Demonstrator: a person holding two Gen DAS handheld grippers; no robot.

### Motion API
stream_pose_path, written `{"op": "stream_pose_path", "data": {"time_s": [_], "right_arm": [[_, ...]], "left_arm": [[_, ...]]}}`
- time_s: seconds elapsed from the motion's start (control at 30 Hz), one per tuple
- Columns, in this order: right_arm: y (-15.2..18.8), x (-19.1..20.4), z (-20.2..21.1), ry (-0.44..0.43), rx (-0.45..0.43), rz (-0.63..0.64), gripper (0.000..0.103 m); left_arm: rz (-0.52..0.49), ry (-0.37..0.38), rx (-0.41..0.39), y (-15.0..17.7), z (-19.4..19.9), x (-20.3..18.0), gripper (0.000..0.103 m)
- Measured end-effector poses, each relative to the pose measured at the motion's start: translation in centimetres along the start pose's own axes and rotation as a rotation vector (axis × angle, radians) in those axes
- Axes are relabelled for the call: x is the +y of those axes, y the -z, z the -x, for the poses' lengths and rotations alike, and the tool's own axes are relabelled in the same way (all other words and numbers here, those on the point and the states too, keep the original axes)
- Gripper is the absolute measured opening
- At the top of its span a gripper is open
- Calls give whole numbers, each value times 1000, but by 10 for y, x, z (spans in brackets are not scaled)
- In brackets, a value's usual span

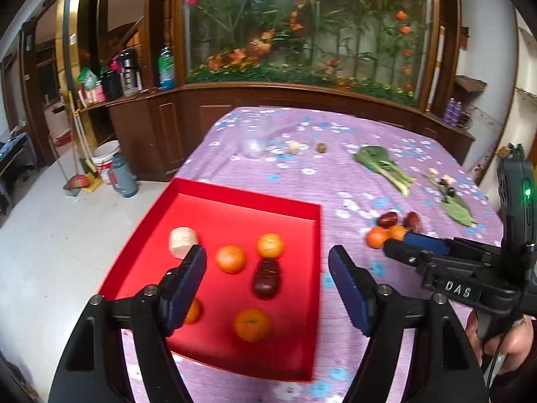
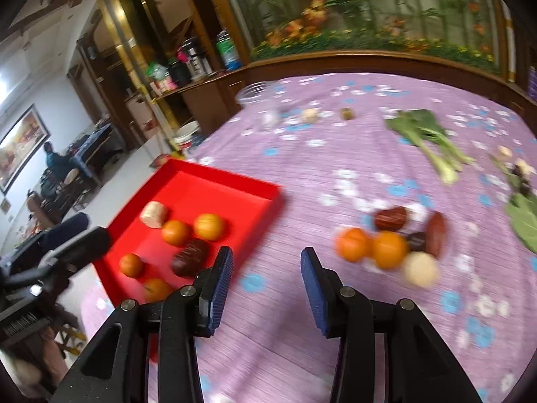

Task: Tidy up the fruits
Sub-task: 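Move both open tools back toward the remaining food, then grasp the white round cake with the right tool while the left grasps an orange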

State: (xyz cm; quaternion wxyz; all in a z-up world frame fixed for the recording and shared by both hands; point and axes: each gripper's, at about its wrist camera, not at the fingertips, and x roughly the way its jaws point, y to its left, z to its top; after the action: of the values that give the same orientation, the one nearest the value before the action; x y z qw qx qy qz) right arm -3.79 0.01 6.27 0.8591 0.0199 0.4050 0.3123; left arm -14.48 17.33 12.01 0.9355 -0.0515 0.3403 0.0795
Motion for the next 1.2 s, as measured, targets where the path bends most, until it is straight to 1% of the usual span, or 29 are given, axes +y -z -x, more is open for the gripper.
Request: {"op": "stream_pose_path", "data": {"time_s": [0.13, 0.27, 0.33, 0.43, 0.6, 0.77, 0.9, 1.13, 1.2], "right_arm": [[11, -45, 27, 56, -29, -65, 50], [20, -88, 43, 98, -41, -143, 50], [24, -102, 47, 107, -42, -167, 50], [27, -114, 44, 110, -37, -187, 50], [29, -121, 27, 90, -14, -196, 50], [26, -115, 8, 93, 9, -140, 50], [21, -108, -6, 114, 19, -72, 50], [19, -108, -29, 140, 62, -30, 50], [17, -108, -31, 148, 54, -15, 50]], "left_arm": [[-5, 66, 19, 2, 0, -19, 75], [-30, 102, 53, 6, -11, -40, 75], [-42, 118, 70, 10, -17, -50, 75], [-64, 137, 94, 13, -28, -62, 75], [-94, 152, 126, 16, -48, -76, 75], [-68, 178, 162, 11, -75, -79, 75], [-57, 200, 167, 3, -91, -79, 75], [-125, 200, 179, -4, -123, -98, 75], [-134, 201, 196, -5, -134, -103, 75]]}}
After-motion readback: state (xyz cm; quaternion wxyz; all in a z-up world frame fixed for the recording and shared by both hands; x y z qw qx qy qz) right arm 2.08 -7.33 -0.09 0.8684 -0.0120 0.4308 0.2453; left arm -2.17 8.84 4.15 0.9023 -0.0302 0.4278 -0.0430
